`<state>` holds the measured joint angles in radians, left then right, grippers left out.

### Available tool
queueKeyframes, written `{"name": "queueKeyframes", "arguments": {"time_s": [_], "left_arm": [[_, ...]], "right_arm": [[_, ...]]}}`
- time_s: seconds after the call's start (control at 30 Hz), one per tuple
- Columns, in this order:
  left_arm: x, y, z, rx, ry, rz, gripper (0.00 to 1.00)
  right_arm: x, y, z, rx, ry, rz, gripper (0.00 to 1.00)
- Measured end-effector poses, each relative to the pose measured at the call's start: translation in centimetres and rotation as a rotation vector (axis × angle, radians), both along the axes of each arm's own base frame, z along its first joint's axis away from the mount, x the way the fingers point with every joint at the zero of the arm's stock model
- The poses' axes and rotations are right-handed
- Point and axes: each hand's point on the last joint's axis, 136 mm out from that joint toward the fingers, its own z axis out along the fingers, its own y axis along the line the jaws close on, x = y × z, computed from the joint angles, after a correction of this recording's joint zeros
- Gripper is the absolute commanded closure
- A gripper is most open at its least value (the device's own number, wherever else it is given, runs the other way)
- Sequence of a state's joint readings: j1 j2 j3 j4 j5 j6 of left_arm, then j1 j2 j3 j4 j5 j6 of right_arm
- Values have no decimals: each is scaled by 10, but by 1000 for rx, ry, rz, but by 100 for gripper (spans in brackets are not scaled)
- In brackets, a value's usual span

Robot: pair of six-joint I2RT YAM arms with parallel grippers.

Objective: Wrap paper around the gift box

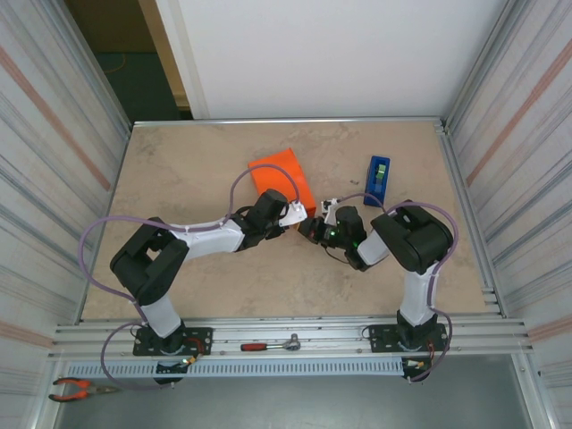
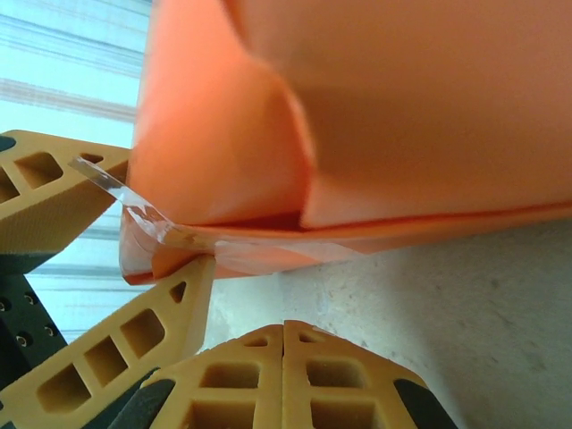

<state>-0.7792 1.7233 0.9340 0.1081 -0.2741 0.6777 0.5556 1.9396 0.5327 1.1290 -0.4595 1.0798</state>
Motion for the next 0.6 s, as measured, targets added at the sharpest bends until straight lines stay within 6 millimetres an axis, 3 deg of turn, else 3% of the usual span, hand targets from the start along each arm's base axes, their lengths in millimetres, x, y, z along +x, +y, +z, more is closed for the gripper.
{"name": "queueKeyframes", "arguments": {"time_s": [0.37,0.6], "left_arm": [[0,0,0,0,0,0,55],[0,0,0,0,0,0,55]], "right_arm": [[14,6,-6,-3,-6,-16,100],[11,-8,2,0,-6,-35,100]]}}
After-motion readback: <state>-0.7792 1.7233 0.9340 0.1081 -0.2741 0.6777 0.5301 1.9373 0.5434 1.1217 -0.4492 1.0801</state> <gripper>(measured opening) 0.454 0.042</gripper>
